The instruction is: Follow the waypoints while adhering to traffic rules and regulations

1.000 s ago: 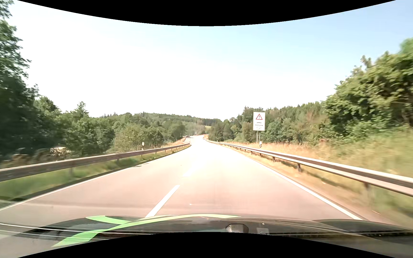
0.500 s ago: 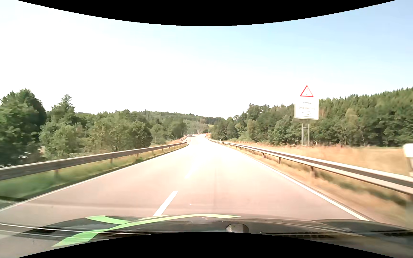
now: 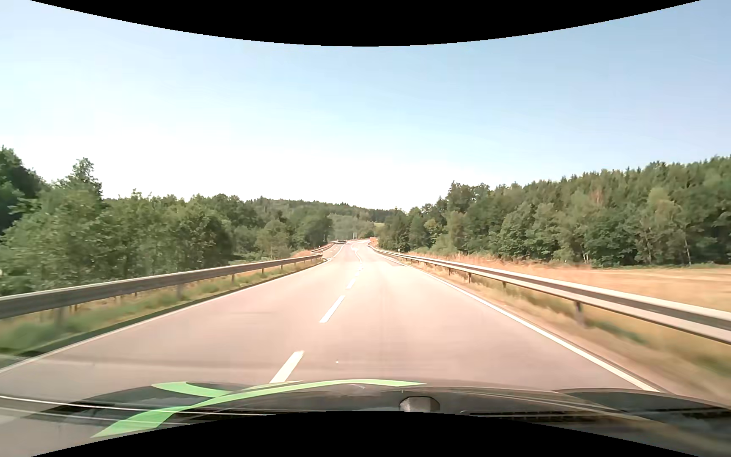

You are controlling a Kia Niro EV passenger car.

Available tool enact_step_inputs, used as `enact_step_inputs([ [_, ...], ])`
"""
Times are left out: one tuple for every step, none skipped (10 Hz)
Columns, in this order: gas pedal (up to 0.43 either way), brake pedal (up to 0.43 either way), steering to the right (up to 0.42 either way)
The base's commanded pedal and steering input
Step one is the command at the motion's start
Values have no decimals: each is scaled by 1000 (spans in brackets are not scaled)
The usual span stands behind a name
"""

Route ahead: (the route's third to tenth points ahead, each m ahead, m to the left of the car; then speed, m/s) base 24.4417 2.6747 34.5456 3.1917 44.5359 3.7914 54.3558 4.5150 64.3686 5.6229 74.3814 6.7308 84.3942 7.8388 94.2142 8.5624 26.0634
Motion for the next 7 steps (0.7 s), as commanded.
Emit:
enact_step_inputs([
  [67,0,-12],
  [0,0,-12],
  [0,0,-12],
  [0,0,-12],
  [0,0,-12],
  [0,0,-12],
  [0,0,-12],
])
